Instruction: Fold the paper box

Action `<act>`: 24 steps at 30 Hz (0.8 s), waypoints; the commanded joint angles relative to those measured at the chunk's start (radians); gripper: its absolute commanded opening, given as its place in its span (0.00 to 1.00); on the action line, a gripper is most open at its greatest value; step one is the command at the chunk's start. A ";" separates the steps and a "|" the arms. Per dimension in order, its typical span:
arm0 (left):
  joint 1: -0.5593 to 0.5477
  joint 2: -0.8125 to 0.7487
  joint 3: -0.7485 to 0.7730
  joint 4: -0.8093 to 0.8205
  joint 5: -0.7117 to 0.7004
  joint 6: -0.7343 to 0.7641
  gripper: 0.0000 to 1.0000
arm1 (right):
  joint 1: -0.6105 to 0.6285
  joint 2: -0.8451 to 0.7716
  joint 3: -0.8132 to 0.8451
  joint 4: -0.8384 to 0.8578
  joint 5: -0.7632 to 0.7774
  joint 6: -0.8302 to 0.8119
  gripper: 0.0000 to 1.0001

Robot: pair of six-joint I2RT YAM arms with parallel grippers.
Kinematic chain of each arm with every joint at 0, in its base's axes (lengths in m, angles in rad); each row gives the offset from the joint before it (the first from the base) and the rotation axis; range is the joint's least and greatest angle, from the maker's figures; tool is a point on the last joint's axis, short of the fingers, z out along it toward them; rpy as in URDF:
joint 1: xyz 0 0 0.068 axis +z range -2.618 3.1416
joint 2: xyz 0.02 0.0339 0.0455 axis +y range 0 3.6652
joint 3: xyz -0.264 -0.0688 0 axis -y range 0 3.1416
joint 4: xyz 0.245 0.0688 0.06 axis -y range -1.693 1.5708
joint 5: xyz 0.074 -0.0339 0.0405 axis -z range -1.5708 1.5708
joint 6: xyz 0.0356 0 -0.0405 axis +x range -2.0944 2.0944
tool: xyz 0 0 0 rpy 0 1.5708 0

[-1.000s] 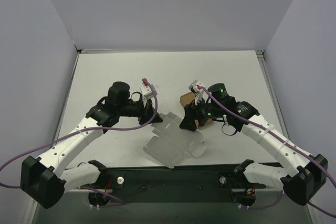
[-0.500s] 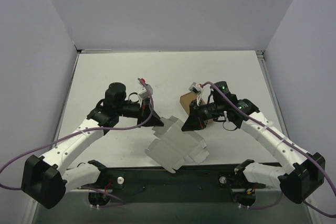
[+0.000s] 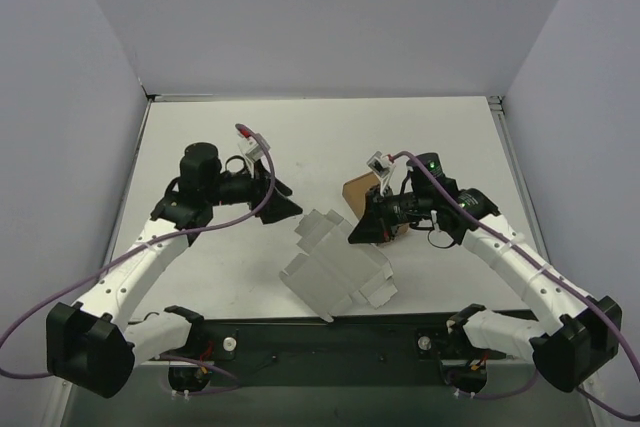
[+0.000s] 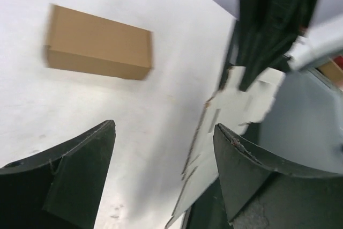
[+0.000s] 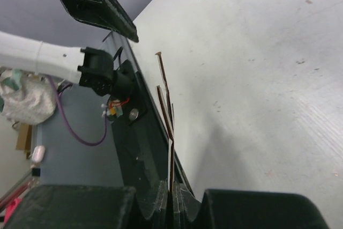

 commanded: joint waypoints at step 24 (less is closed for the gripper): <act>-0.160 -0.058 -0.011 -0.098 -0.246 0.186 0.79 | -0.080 -0.145 0.004 0.147 0.041 0.201 0.00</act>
